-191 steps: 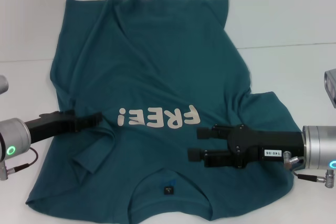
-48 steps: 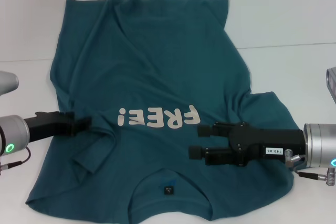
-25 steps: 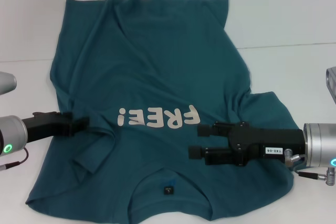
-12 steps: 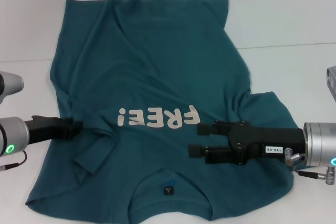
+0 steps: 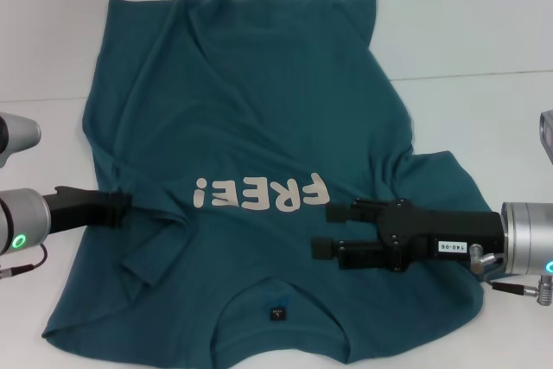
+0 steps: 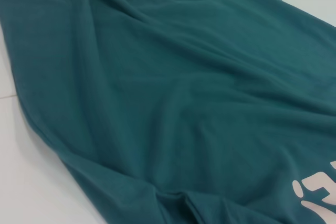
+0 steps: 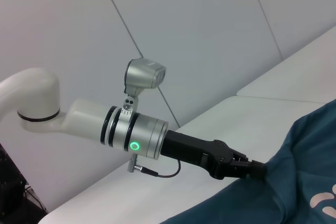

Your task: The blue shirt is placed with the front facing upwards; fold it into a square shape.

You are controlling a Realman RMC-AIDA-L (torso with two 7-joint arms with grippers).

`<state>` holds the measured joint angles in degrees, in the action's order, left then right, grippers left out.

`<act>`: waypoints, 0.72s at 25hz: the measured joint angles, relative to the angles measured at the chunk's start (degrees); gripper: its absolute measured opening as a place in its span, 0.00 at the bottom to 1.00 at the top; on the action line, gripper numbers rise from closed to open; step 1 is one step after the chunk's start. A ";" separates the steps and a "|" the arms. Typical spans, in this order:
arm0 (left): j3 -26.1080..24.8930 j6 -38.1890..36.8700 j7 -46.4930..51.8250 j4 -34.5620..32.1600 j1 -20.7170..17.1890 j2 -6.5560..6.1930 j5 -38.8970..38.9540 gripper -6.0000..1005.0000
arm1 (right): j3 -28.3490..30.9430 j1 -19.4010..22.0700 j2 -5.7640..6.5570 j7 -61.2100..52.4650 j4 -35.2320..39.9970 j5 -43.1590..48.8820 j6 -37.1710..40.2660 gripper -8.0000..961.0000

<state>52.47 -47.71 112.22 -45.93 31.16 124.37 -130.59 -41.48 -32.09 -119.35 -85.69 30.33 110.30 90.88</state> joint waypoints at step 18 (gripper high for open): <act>4.38 -2.53 0.87 0.79 2.48 0.00 9.07 0.05 | 0.00 0.12 0.00 0.57 0.00 -0.01 0.00 0.92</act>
<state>56.84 -50.24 113.09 -45.14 33.64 124.37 -121.52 -41.48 -31.97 -119.36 -85.13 30.32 110.29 90.88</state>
